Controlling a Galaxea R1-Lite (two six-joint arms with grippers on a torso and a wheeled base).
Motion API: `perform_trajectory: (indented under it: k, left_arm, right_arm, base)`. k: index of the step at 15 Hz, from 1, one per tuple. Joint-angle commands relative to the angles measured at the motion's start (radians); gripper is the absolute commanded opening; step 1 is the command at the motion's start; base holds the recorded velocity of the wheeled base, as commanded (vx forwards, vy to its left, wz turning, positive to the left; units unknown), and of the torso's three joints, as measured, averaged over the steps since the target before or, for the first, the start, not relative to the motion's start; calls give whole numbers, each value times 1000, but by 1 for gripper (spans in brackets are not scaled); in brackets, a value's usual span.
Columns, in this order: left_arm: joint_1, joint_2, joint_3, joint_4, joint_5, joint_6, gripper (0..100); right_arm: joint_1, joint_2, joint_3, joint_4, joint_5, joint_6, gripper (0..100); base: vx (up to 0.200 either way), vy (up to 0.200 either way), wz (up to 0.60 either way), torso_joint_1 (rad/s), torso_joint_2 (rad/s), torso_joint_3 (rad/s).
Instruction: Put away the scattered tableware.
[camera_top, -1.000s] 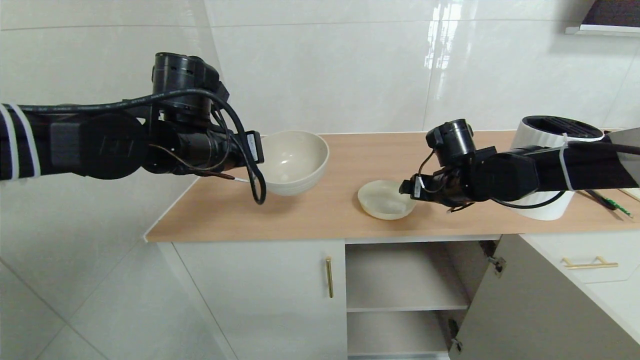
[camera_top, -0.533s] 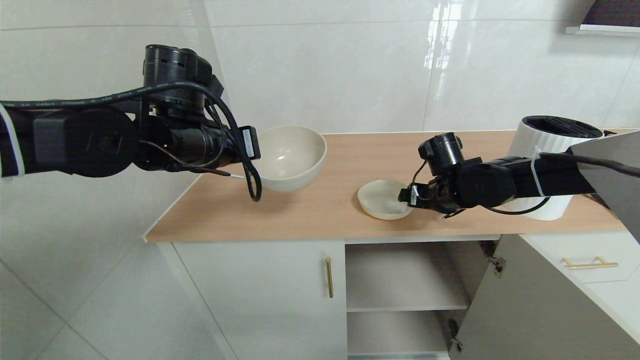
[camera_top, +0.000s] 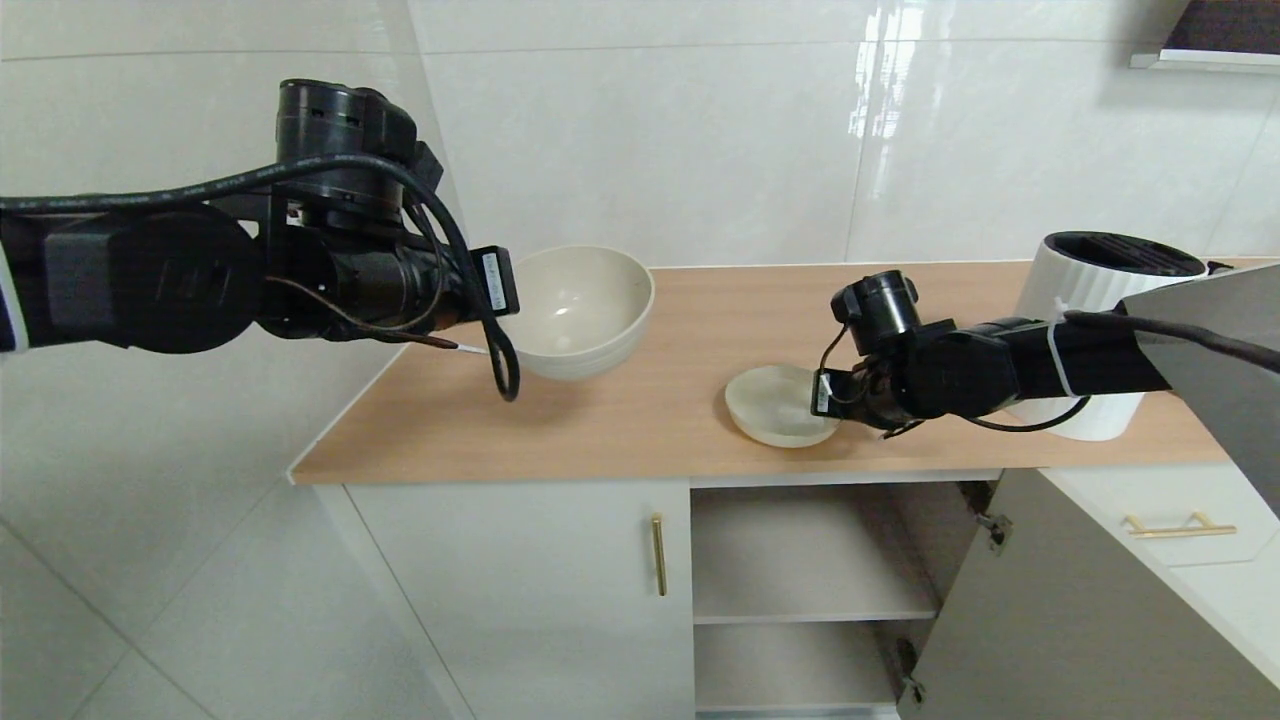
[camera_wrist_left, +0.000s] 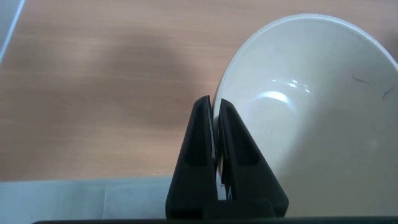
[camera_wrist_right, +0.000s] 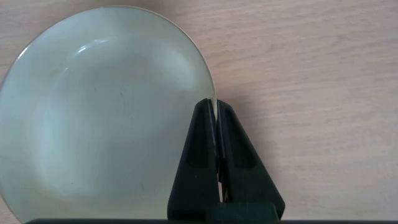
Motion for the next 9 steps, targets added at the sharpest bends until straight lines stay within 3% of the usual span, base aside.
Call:
perform_trajectory:
  k: [1, 9]
  left_arm:
    - [0, 5, 0, 0, 0, 0, 0]
    - [-26, -34, 57, 1, 0, 0, 0]
  right_arm:
    - [1, -6, 3, 2, -8, 0, 0]
    - [41, -239, 141, 3, -25, -8, 0]
  base:
    - [0, 0, 0, 0, 0, 0]
    - [0, 0, 0, 0, 0, 0]
